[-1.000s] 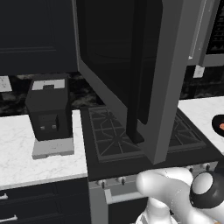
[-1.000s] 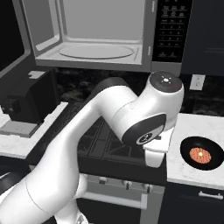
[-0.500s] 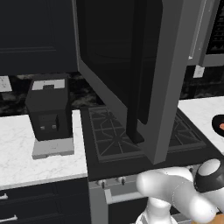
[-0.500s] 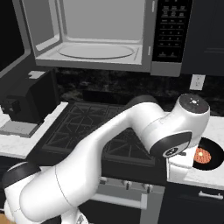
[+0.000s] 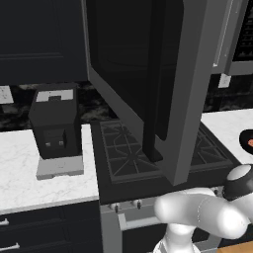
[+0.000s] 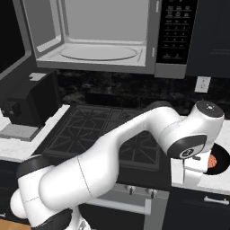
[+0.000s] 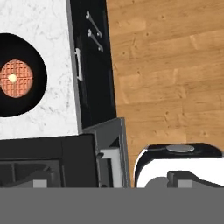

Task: Open the microwave, place the bowl with waffle inside the microwave, then close the microwave door and turn it on.

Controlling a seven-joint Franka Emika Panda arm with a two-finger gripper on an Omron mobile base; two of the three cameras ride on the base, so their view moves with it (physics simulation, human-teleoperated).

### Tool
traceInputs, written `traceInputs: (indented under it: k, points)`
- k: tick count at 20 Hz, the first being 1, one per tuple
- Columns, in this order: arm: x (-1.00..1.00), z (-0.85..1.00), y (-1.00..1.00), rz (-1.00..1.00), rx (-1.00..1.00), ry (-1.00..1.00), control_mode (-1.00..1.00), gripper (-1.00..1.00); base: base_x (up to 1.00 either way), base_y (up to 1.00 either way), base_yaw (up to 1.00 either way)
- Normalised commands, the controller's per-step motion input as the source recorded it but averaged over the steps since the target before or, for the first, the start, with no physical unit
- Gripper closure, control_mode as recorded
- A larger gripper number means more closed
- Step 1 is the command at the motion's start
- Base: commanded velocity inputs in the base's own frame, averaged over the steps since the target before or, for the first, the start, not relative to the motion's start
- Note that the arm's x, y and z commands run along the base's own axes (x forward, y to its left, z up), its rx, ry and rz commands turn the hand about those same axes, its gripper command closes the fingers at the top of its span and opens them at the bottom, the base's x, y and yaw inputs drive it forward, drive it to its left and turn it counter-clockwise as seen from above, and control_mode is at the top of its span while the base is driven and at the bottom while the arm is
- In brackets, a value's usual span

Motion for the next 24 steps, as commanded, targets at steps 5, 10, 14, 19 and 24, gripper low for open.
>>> traceInputs:
  k: [5,10,14,19,24]
  points:
    - [0.25,0.0,-0.19,0.09,0.05,0.07,-1.0,-1.0,0.0,0.0,0.0]
    - [0.16,-0.07,-0.27,0.07,0.09,0.0,-1.0,-1.0,0.0,0.0,0.0]
    - [0.11,-0.05,-0.36,0.01,0.04,0.0,-1.0,-1.0,0.0,0.0,0.0]
    - [0.19,-0.1,-0.17,0.01,0.02,0.0,-1.0,-1.0,0.0,0.0,0.0]
    - [0.26,-0.25,0.0,0.0,0.0,0.0,-1.0,-1.0,0.0,0.0,0.0]
